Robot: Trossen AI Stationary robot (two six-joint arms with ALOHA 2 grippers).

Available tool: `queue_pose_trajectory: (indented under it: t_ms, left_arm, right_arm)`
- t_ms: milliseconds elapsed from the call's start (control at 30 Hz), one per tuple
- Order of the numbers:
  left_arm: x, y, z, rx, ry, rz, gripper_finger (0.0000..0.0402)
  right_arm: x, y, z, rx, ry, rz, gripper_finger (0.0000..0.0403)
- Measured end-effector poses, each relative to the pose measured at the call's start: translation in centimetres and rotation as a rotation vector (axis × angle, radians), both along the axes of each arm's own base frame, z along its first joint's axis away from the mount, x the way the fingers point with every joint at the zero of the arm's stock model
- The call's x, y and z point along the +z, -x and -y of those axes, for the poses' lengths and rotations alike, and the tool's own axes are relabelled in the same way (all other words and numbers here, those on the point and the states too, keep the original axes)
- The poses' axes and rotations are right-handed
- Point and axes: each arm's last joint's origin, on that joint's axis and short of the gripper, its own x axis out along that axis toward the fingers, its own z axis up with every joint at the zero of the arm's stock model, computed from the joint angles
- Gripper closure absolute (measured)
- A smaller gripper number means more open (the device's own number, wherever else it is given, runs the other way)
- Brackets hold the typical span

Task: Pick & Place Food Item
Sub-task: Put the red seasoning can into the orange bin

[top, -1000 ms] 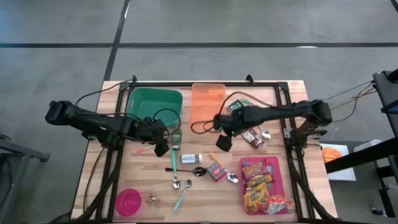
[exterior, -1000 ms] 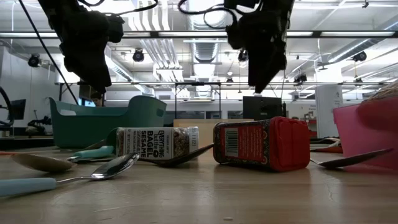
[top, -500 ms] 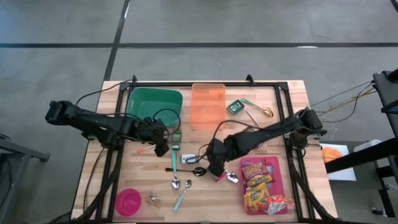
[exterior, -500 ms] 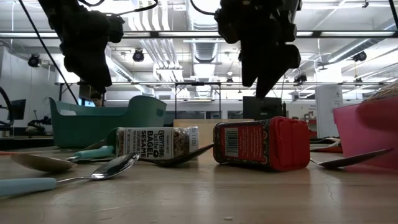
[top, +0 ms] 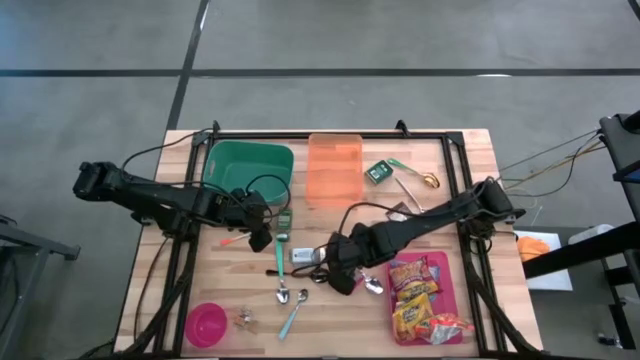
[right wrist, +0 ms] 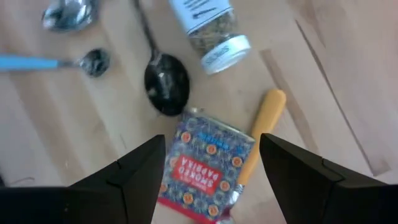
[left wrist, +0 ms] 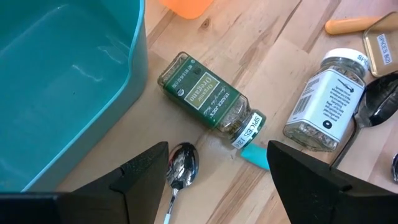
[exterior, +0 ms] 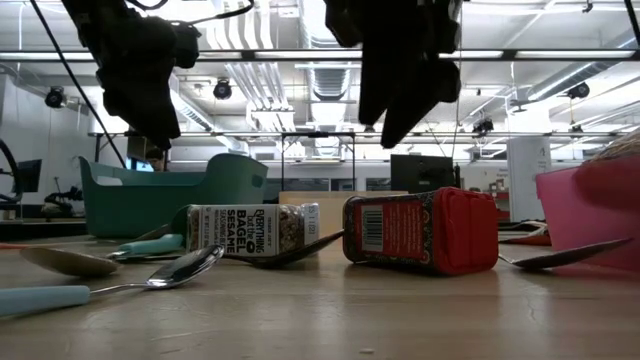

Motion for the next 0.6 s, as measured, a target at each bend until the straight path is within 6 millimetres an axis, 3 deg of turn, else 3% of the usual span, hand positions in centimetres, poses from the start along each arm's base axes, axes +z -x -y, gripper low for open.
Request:
queue_pose_trajectory:
  t_ms: [133, 600]
  left_arm:
    - [0.00, 0.00, 0.00, -0.001, 0.000, 0.000, 0.0126]
    - [-0.01, 0.00, -0.01, -0.006, -0.004, -0.002, 0.0126]
  right_arm:
    - [0.60, -0.25, 0.08, 0.088, 0.019, 0.032, 0.0145]
    - [0.27, -0.50, -0.44, 0.048, -0.067, 0.043, 0.0145]
